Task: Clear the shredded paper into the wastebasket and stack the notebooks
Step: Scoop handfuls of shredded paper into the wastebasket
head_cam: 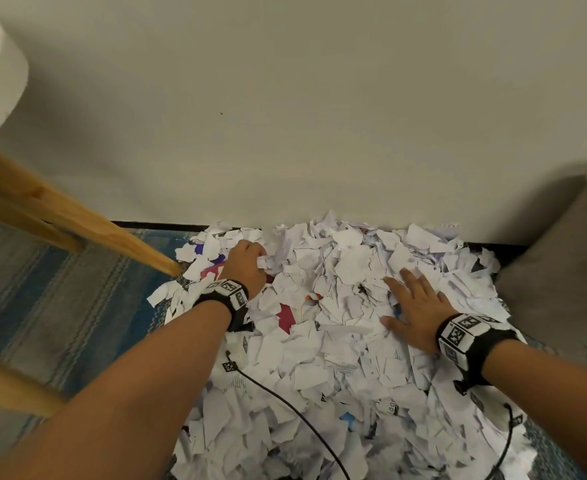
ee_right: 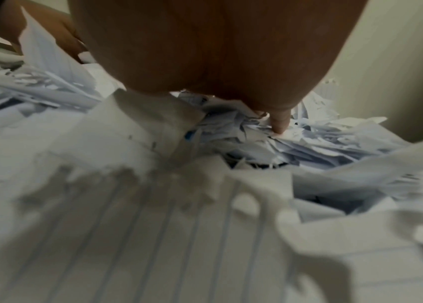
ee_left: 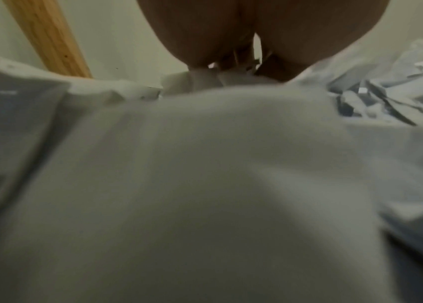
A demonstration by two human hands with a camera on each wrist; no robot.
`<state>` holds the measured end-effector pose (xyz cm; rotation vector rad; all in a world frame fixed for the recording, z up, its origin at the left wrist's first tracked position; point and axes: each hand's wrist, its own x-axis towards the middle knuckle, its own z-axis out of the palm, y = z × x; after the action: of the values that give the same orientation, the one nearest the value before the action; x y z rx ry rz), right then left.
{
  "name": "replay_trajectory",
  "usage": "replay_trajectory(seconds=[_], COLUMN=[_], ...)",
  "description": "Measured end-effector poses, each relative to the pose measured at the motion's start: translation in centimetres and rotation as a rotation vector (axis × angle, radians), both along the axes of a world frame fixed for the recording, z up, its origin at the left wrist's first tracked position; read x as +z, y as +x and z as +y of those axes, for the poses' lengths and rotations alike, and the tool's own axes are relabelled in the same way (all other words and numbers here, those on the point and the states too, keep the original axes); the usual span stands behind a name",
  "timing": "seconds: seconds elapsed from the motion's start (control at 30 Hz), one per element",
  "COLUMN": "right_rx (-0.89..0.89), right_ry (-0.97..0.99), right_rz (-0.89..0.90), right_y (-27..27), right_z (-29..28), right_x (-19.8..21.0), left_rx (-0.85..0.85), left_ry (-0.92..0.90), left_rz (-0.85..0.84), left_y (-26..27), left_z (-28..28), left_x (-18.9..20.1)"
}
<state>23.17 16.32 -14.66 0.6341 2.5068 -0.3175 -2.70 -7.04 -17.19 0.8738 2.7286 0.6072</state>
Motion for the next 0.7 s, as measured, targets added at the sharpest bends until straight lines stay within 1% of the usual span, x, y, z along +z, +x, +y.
replay_trajectory(seconds=[0.1,0.17,0.2,0.27,0.43,0.53,0.63,0.7], right_rx=[0.006,-0.001,-0.008,-0.016,-0.019,-0.018,-0.016,-0.011], right_ry=[-0.004,-0.010,-0.014,-0.022,-0.036,-0.047,-0.049,-0.045], right_rz=[-0.001,-0.001,-0.001,0.001,0.000,0.012,0.015,0.023], right_y=[0.1,-0.1,-0.1,-0.3,-0.3,-0.2,-0.2,-0.3], right_z=[0.1,0.1,0.1,0.1,0.1,0.2,0.4,0.6], right_x=[-0.1,-0.1,-0.1,0.0,0.2,0.1,0.0,0.0], left_rx=[0.106,0.167,0.158,0.077,-0.126,-0.176,-0.189,-0.198], left_ry=[-0.006,-0.005,-0.006,-0.032,-0.232,-0.290,-0.331,-0.347], left_rz=[0.003,-0.052,-0.083,-0.136,-0.168,-0.093,0.082,0.100], left_y=[-0.1,-0.1,-0.2,-0.3,1.0,2.7,3.7,3.5], left_z=[0.0,0.3,0.5,1.3,4.3,5.7,6.4,6.5], left_x=[0.6,0.9,1.0,0.9,0.4,0.4,0.4,0.8])
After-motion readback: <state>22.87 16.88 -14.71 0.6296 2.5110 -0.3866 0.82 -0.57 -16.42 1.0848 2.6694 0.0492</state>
